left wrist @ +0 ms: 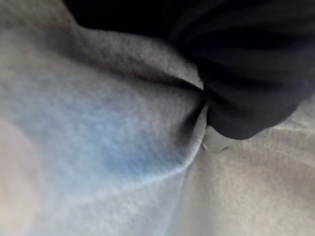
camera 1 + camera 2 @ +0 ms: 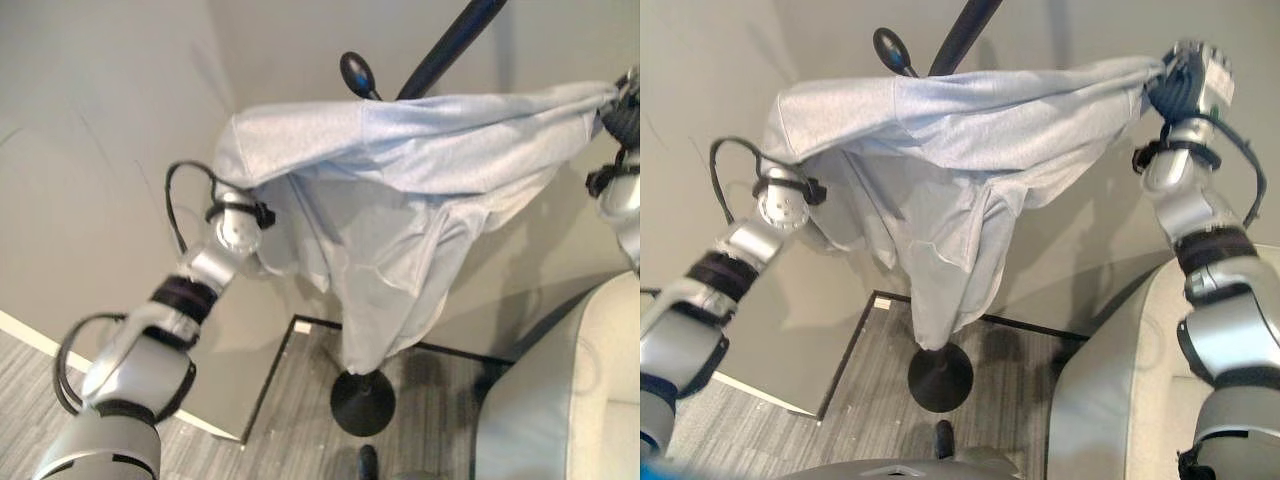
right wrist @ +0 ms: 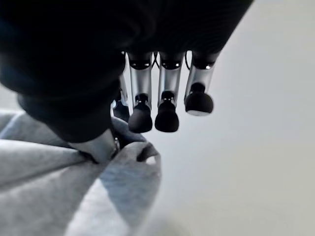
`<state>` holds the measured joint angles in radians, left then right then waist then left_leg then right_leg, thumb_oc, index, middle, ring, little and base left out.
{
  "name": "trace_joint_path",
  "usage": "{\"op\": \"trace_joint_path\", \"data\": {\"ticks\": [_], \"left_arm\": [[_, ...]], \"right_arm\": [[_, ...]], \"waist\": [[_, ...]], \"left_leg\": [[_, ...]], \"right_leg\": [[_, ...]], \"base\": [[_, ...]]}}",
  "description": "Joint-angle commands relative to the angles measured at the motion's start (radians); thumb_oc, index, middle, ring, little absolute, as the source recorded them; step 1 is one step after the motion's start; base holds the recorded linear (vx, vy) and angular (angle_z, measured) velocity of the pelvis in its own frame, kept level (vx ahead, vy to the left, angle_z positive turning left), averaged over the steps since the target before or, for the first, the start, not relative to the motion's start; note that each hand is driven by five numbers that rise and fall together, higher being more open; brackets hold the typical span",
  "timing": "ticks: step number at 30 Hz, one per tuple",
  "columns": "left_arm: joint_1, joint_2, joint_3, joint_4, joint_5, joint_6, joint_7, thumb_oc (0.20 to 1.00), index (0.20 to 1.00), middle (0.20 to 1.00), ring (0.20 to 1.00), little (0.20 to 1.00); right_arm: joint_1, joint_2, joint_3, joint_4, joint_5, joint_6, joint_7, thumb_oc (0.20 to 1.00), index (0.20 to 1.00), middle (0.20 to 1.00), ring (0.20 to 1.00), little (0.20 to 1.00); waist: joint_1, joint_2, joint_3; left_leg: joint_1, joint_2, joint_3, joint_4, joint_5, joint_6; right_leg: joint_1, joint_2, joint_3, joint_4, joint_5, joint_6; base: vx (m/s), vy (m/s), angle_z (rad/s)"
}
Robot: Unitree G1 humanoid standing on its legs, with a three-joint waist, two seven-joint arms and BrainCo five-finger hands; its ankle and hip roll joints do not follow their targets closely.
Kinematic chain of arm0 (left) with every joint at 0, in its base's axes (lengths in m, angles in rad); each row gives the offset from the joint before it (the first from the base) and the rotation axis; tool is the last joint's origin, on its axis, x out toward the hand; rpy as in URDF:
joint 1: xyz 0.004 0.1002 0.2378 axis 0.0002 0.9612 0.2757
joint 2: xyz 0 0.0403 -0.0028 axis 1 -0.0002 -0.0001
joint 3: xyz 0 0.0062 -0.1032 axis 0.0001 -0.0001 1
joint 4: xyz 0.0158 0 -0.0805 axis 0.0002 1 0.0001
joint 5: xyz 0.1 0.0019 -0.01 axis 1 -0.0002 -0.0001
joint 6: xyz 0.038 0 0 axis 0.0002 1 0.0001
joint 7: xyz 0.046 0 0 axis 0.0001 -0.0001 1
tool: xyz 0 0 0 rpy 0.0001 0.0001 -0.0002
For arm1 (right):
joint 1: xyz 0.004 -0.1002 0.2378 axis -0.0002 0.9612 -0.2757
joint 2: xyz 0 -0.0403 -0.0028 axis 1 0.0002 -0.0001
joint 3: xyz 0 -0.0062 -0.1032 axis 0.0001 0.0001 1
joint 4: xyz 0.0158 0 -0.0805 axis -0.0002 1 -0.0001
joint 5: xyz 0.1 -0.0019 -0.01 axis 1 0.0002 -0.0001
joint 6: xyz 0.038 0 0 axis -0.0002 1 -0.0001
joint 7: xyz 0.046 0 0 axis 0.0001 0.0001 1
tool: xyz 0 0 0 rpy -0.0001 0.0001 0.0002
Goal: Hang the clothes on the sofa on the clothes rack.
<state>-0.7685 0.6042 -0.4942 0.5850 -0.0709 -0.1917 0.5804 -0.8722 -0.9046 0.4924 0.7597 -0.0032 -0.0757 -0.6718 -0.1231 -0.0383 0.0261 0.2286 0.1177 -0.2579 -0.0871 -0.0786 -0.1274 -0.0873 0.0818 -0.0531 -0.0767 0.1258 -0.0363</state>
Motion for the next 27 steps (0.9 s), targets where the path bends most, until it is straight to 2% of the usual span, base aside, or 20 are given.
{"op": "trace_joint_path", "data": {"ticks": [1, 5, 7, 8, 13, 14, 15, 16, 20, 27], "left_arm": [[0.012, -0.001, 0.029, -0.008, -0.033, -0.037, 0.004, 0.2, 0.2, 0.2, 0.2, 0.2], [0.057, -0.048, 0.022, -0.033, -0.046, -0.045, -0.024, 0.2, 0.2, 0.2, 0.2, 0.2], [0.06, -0.088, 0.007, -0.02, -0.067, -0.052, -0.039, 0.2, 0.2, 0.2, 0.2, 0.2], [0.06, -0.088, 0.007, -0.019, -0.067, -0.052, -0.039, 0.2, 0.2, 0.2, 0.2, 0.2], [0.069, -0.136, -0.013, -0.06, -0.099, -0.066, -0.056, 0.2, 0.2, 0.2, 0.2, 0.2], [0.07, -0.135, -0.013, -0.06, -0.099, -0.065, -0.056, 0.206, 0.206, 0.206, 0.206, 0.206], [0.086, -0.15, -0.01, -0.085, -0.113, -0.066, -0.062, 0.925, 0.925, 0.925, 0.925, 0.925], [0.093, -0.157, -0.011, -0.094, -0.122, -0.069, -0.066, 1.0, 1.0, 1.0, 1.0, 1.0], [0.119, -0.173, -0.005, -0.099, -0.148, -0.074, -0.077, 1.0, 1.0, 1.0, 1.0, 1.0], [0.192, -0.248, 0.004, -0.111, -0.186, -0.094, -0.071, 1.0, 1.0, 1.0, 1.0, 1.0]], "right_arm": [[0.009, -0.033, -0.029, 0.102, -0.03, 0.003, -0.015, 0.2, 0.2, 0.2, 0.2, 0.2], [0.064, 0.031, -0.03, 0.156, -0.033, 0.002, 0.008, 0.2, 0.2, 0.2, 0.2, 0.2], [0.091, 0.102, -0.027, 0.234, -0.018, -0.001, 0.027, 0.2, 0.2, 0.2, 0.2, 0.2], [0.091, 0.103, -0.027, 0.235, -0.018, -0.002, 0.027, 0.2, 0.2, 0.2, 0.2, 0.2], [0.151, 0.227, -0.044, 0.305, 0.012, -0.008, 0.038, 0.2, 0.2, 0.2, 0.2, 0.2], [0.152, 0.227, -0.044, 0.304, 0.012, -0.007, 0.038, 0.2, 0.2, 0.2, 0.2, 0.2], [0.178, 0.256, -0.046, 0.291, 0.005, -0.007, 0.034, 0.2, 0.2, 0.2, 0.2, 0.2], [0.185, 0.268, -0.046, 0.286, 0.001, -0.006, 0.033, 0.2, 0.2, 0.2, 0.2, 0.2], [0.219, 0.312, -0.038, 0.263, -0.021, -0.005, 0.031, 0.2, 0.2, 0.2, 0.2, 0.2], [0.308, 0.453, 0.017, 0.278, -0.098, 0.002, 0.04, 0.2, 0.2, 0.2, 0.2, 0.2]], "waist": [[0.017, -0.033, -0.054], [0.022, -0.022, -0.047], [0.024, -0.018, -0.04], [0.024, -0.018, -0.04], [0.024, -0.003, -0.023], [0.024, -0.003, -0.024], [0.023, 0.004, -0.018], [0.022, 0.007, -0.015], [0.018, 0.016, -0.01], [0.015, 0.026, -0.007]], "left_leg": [[0.057, 0.005, 0.008, 0.0, 0.094, 0.029], [0.068, 0.014, 0.016, 0.0, 0.092, 0.029], [0.068, 0.014, 0.021, 0.002, 0.096, 0.029], [0.068, 0.014, 0.021, 0.002, 0.096, 0.029], [0.06, 0.012, 0.025, 0.011, 0.094, 0.032], [0.06, 0.012, 0.025, 0.011, 0.094, 0.032], [0.057, 0.013, 0.027, 0.017, 0.094, 0.034], [0.055, 0.013, 0.027, 0.019, 0.095, 0.034], [0.054, 0.013, 0.03, 0.021, 0.096, 0.035], [0.056, 0.021, 0.029, 0.02, 0.105, 0.033]], "right_leg": [[0.043, -0.041, 0.083, -0.011, -0.053, 0.112], [0.051, -0.034, 0.086, -0.011, -0.06, 0.11], [0.051, -0.034, 0.089, -0.011, -0.061, 0.11], [0.051, -0.033, 0.089, -0.011, -0.061, 0.11], [0.048, -0.036, 0.095, -0.011, -0.061, 0.109], [0.048, -0.036, 0.095, -0.011, -0.061, 0.109], [0.049, -0.038, 0.097, -0.011, -0.063, 0.108], [0.049, -0.038, 0.098, -0.011, -0.063, 0.107], [0.048, -0.039, 0.101, -0.011, -0.065, 0.106], [0.054, -0.036, 0.105, -0.011, -0.071, 0.1]], "base": [[0.04, 0.0, -0.05], [0.02, 0.002, -0.07], [-0.01, -0.003, -0.02], [0.0, 0.0, 0.0], [0.0, 0.0, 0.0], [0.0, 0.0, 0.0], [0.0, 0.0, 0.0], [0.0, 0.0, 0.0], [0.0, 0.0, 0.0], [0.01, 0.0, -0.01]]}}
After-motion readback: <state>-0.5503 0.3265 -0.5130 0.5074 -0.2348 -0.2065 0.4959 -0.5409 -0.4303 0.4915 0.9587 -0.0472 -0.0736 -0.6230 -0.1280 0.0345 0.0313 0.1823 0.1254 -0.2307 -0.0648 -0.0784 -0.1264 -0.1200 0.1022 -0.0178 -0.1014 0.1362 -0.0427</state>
